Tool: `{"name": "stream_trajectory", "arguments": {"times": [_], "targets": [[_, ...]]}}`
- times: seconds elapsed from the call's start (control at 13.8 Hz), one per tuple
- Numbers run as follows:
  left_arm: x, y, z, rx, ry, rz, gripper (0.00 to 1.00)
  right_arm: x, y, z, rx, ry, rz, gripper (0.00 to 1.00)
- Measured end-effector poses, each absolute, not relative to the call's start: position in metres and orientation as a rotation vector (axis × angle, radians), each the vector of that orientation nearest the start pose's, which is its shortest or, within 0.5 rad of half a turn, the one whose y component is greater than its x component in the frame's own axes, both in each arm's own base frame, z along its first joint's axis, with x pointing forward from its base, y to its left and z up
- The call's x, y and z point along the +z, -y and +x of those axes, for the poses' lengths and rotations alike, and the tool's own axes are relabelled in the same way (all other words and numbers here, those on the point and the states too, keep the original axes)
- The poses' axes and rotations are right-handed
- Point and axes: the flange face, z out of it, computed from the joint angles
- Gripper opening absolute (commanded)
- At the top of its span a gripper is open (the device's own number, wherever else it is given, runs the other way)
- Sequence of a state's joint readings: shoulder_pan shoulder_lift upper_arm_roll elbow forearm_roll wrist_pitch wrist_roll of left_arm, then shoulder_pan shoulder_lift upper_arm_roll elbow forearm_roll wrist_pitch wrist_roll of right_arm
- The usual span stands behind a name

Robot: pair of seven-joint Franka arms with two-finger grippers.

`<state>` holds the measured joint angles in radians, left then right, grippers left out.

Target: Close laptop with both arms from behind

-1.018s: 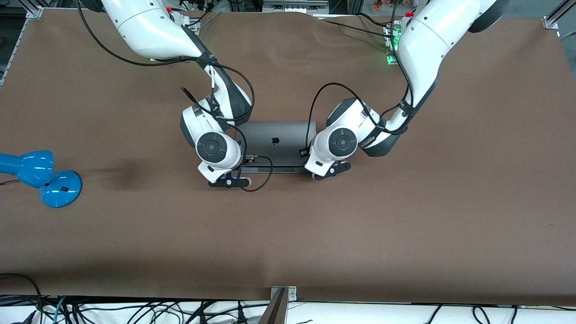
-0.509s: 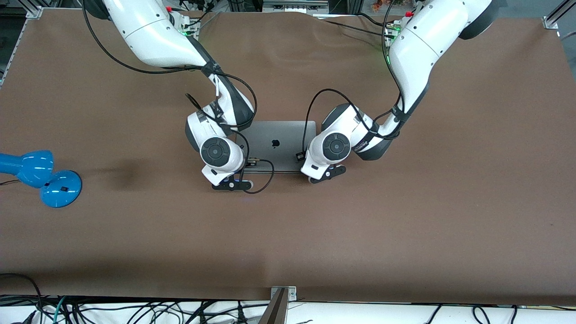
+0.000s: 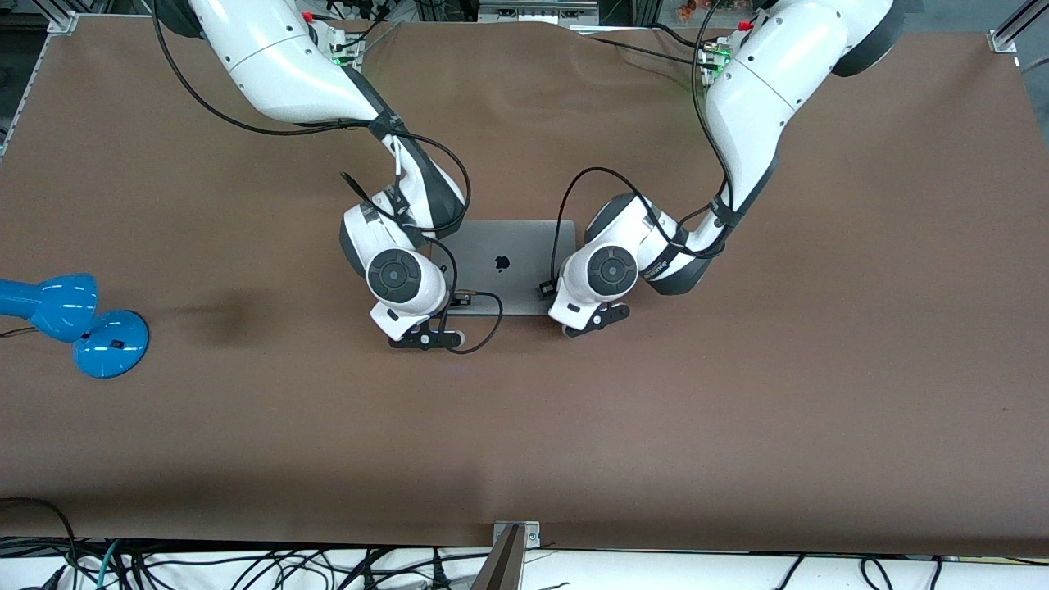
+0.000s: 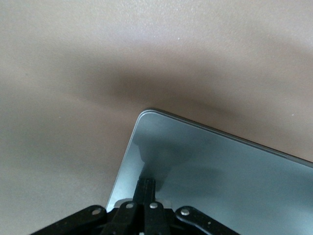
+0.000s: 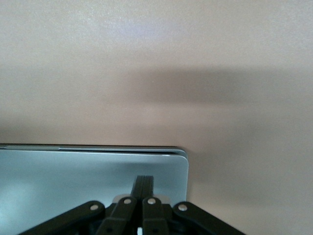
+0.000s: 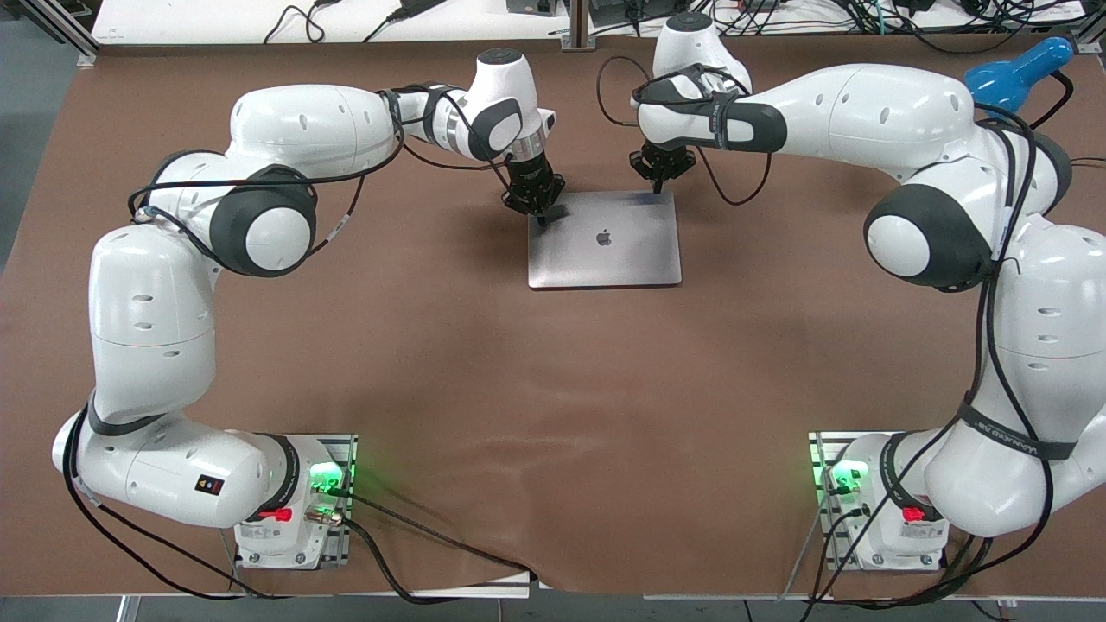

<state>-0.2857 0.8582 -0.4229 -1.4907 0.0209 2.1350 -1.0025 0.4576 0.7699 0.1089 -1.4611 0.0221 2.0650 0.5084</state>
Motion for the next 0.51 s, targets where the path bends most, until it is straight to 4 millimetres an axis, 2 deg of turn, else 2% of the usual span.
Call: {"name": "stream_trajectory", "arguments": {"times": [0.07,0.15,0.22,0.29,0.36,0.44,0.51], "targets": [[0.182,0.417,0.559,0.527,0.620,-3.131,0.00,0.211,-0.369,0.598,0.292,0.042,-3.131,0.00],[0.182,0.417,0.559,0.526,0.619,-3.131,0.19,0.208,-0.371,0.598,0.281,0.047,-3.130,0.00],[0.182,0.417,0.559,0.526,0.619,-3.131,0.79,0.205,-0.372,0.598,0.273,0.050,-3.129,0.00],[0.183,0.417,0.560,0.521,0.622,-3.134,1.00,0.204,-0.373,0.597,0.270,0.053,-3.129,0.08],[0.183,0.416,0.562,0.514,0.626,-3.136,1.00,0.206,-0.374,0.599,0.263,0.053,-3.127,0.82],[0.184,0.415,0.564,0.508,0.631,-3.137,1.00,0.210,-0.373,0.602,0.250,0.051,-3.124,1.00],[0.185,0.414,0.566,0.501,0.636,-3.139,1.00,0.219,-0.373,0.608,0.229,0.045,-3.119,1.00]]}}
